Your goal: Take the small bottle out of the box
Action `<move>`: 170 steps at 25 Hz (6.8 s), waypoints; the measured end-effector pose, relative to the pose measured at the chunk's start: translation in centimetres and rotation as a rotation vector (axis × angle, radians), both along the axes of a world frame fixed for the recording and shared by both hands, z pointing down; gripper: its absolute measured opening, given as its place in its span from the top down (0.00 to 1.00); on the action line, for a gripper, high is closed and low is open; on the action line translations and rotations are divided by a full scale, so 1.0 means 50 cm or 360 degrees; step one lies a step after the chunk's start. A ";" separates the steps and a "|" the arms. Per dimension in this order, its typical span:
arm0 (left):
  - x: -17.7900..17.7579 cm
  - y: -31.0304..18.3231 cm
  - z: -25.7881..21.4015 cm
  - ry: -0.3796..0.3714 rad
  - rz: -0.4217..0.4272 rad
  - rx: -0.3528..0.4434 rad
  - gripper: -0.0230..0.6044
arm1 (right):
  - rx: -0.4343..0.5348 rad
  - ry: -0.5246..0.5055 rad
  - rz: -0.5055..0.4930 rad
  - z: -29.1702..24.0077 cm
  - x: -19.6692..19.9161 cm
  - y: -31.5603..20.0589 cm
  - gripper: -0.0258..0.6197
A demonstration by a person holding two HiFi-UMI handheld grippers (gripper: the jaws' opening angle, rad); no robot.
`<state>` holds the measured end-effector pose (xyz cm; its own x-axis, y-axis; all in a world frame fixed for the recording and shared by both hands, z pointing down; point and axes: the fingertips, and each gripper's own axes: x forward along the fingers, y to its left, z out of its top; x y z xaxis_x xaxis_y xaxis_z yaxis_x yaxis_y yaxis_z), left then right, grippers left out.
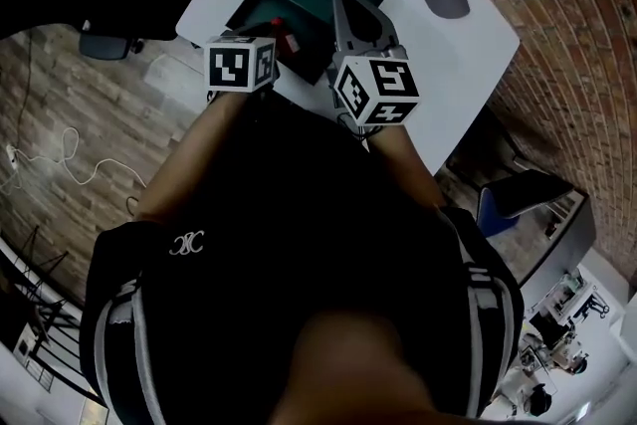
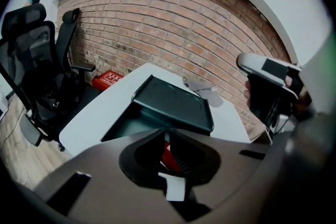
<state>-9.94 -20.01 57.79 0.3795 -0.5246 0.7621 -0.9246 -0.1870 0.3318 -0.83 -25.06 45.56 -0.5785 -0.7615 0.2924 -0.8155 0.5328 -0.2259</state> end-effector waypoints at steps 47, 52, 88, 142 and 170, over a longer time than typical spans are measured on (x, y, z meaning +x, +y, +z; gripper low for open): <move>0.053 -0.047 0.188 -0.0460 0.0266 -0.0427 0.63 | -0.0113 -0.0011 0.0227 0.051 0.120 -0.043 0.91; 0.055 -0.053 0.192 -0.0543 0.0342 -0.0425 0.62 | -0.0108 -0.0030 0.0263 0.049 0.144 -0.051 0.91; 0.041 -0.090 -0.135 -0.0214 0.0139 0.0563 0.61 | 0.0051 -0.0032 0.0178 -0.003 0.095 0.001 0.91; 0.049 -0.049 -0.327 -0.0125 0.0103 0.1102 0.61 | 0.0365 -0.0031 0.0203 -0.092 0.074 0.039 0.91; 0.029 -0.031 -0.322 -0.0090 0.0161 0.1073 0.61 | 0.0344 -0.0014 0.0177 -0.090 0.029 0.059 0.91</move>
